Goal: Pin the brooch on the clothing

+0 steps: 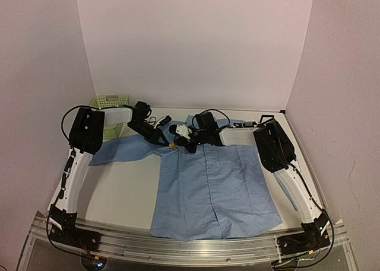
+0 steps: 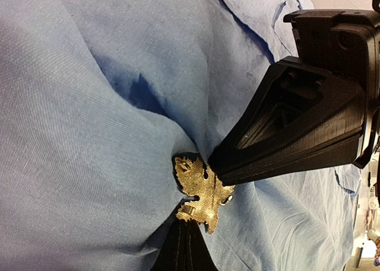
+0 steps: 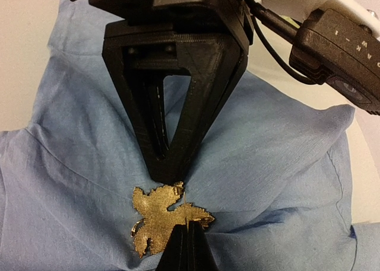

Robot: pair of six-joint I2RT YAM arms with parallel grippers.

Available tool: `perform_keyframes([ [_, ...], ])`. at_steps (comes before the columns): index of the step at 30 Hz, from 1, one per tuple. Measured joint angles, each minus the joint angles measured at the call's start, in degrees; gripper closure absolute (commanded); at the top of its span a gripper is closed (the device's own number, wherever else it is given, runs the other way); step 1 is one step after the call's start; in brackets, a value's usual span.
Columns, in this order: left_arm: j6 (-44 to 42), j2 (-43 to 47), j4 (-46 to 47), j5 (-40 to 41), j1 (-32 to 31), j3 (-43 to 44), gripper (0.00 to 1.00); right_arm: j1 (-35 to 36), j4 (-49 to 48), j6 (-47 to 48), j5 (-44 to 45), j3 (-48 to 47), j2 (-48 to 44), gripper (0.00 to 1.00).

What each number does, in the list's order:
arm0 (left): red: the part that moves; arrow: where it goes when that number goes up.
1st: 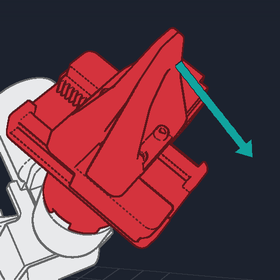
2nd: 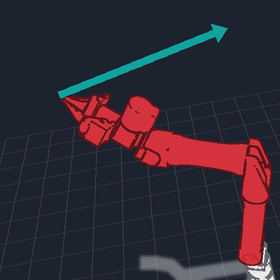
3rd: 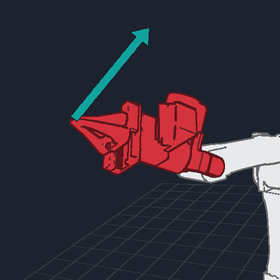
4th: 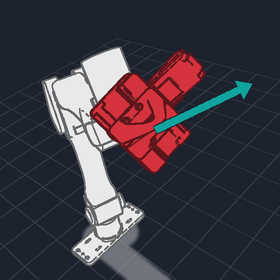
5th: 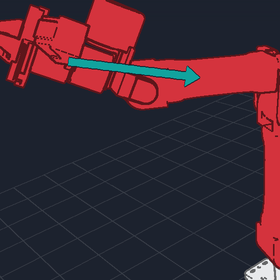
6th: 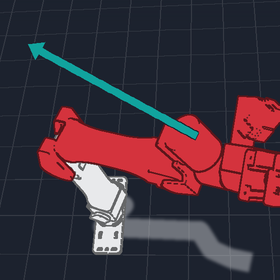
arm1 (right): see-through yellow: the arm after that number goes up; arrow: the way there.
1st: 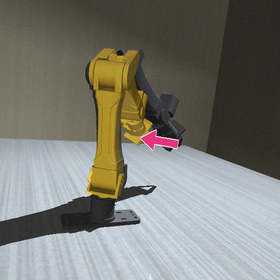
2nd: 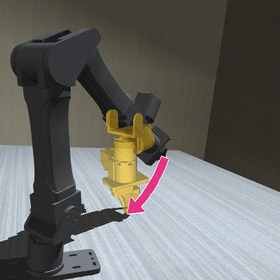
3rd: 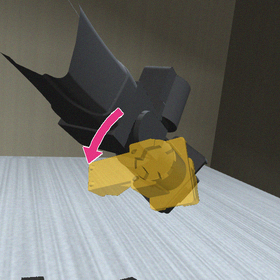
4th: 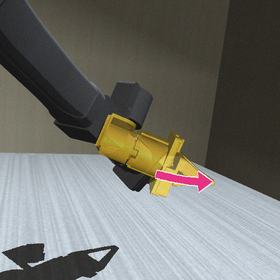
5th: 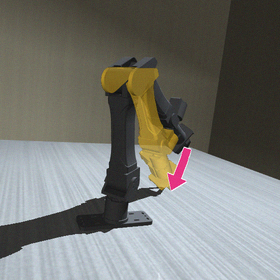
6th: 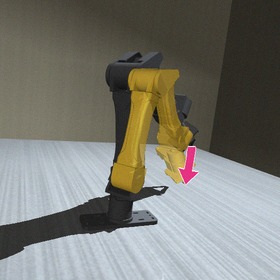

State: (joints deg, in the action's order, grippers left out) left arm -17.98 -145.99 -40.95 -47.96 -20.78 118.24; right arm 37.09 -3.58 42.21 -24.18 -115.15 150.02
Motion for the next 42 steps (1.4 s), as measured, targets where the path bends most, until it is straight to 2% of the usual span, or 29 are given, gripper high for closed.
perform_keyframes([
  [8,0.0,0.0,0.0,0.0,0.1,0.0,1.00,0.9,0.8,3.5,4.3,-0.9,0.1,1.00],
  [32,-0.2,0.0,-0.7,-0.4,0.2,1.4,1.00,3.6,3.3,25.3,14.4,-2.0,0.1,1.00],
  [39,-0.2,0.0,-1.5,-1.9,0.8,3.3,0.97,4.0,3.8,29.3,16.4,-2.2,0.1,1.00],
  [42,-0.5,0.0,-2.3,-1.8,1.4,2.9,0.91,4.1,3.9,30.4,17.1,-2.2,0.1,1.00],
])
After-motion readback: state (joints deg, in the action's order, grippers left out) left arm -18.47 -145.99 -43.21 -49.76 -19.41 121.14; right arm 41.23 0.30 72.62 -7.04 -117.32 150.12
